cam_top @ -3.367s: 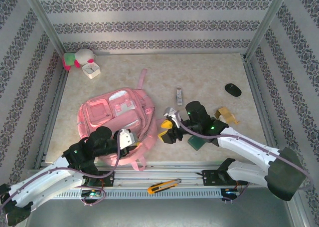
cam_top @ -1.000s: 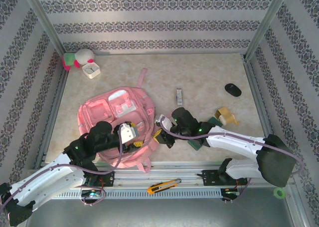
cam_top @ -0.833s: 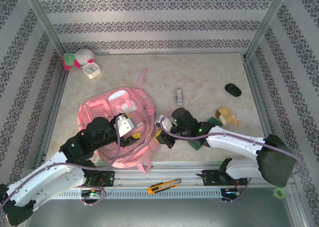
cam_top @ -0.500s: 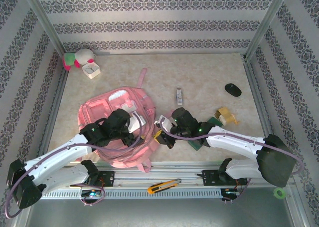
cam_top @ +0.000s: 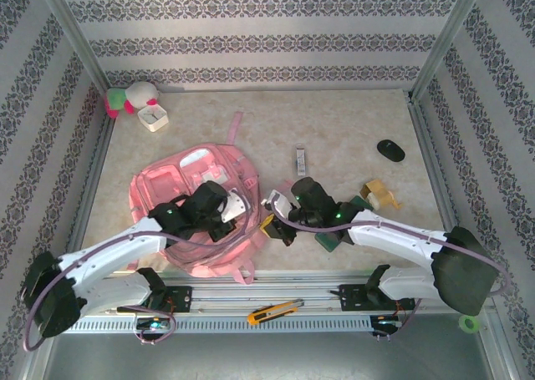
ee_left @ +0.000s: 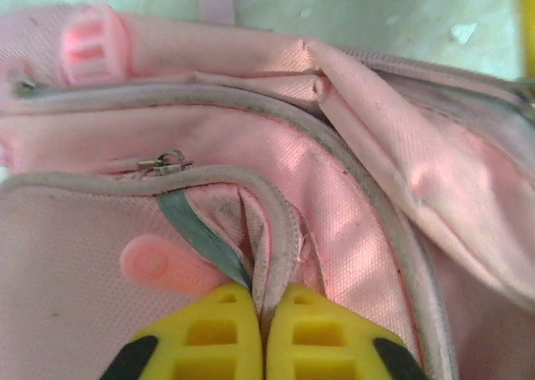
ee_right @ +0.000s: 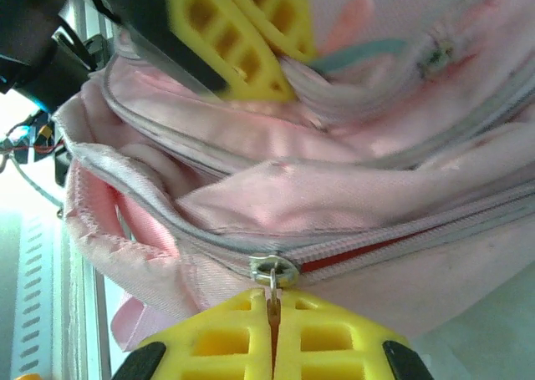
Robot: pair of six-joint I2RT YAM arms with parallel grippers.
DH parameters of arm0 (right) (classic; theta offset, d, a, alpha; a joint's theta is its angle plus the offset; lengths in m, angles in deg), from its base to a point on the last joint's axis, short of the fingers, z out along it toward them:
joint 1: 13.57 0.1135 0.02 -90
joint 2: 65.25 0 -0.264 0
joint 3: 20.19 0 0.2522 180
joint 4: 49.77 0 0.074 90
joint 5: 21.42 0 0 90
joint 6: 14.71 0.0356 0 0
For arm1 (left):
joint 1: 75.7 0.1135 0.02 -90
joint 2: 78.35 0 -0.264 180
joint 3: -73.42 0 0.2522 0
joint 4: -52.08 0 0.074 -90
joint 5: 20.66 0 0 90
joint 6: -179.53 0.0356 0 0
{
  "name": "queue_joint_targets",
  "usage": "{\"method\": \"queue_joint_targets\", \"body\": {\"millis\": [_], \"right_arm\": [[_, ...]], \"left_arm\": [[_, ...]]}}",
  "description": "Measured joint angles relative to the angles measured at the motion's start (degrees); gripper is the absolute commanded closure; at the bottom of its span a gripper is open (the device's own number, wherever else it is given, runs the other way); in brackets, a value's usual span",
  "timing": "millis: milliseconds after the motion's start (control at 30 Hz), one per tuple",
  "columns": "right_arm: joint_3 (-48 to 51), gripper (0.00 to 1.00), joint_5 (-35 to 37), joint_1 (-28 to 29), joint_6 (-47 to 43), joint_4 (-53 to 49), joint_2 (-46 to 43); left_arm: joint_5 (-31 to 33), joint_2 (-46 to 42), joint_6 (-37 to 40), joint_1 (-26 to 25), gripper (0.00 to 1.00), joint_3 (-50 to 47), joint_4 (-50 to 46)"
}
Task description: Pack the student bag
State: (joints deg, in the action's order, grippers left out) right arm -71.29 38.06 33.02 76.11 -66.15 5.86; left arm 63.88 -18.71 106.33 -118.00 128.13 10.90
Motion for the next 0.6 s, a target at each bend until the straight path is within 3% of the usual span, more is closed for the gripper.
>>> {"method": "queue_joint_targets", "body": {"millis": [200, 400, 600], "right_arm": [[-1.22, 1.0, -4.57, -4.79, -2.16, -1.84, -0.04], [-5.01, 1.0, -6.84, -8.37, -5.81, -5.81, 2.91], [-7.52, 1.0, -7.06, -10.97, -8.63, -6.88, 7.32]], "left_arm": [[-11.78, -10.49, 10.84, 9.84, 1.0, 1.2, -6.27], [-19.89, -10.78, 19.93, 11.3, 1.0, 4.42, -14.4], [-23.04, -10.75, 24.28, 11.3, 1.0, 6.01, -18.1]]}}
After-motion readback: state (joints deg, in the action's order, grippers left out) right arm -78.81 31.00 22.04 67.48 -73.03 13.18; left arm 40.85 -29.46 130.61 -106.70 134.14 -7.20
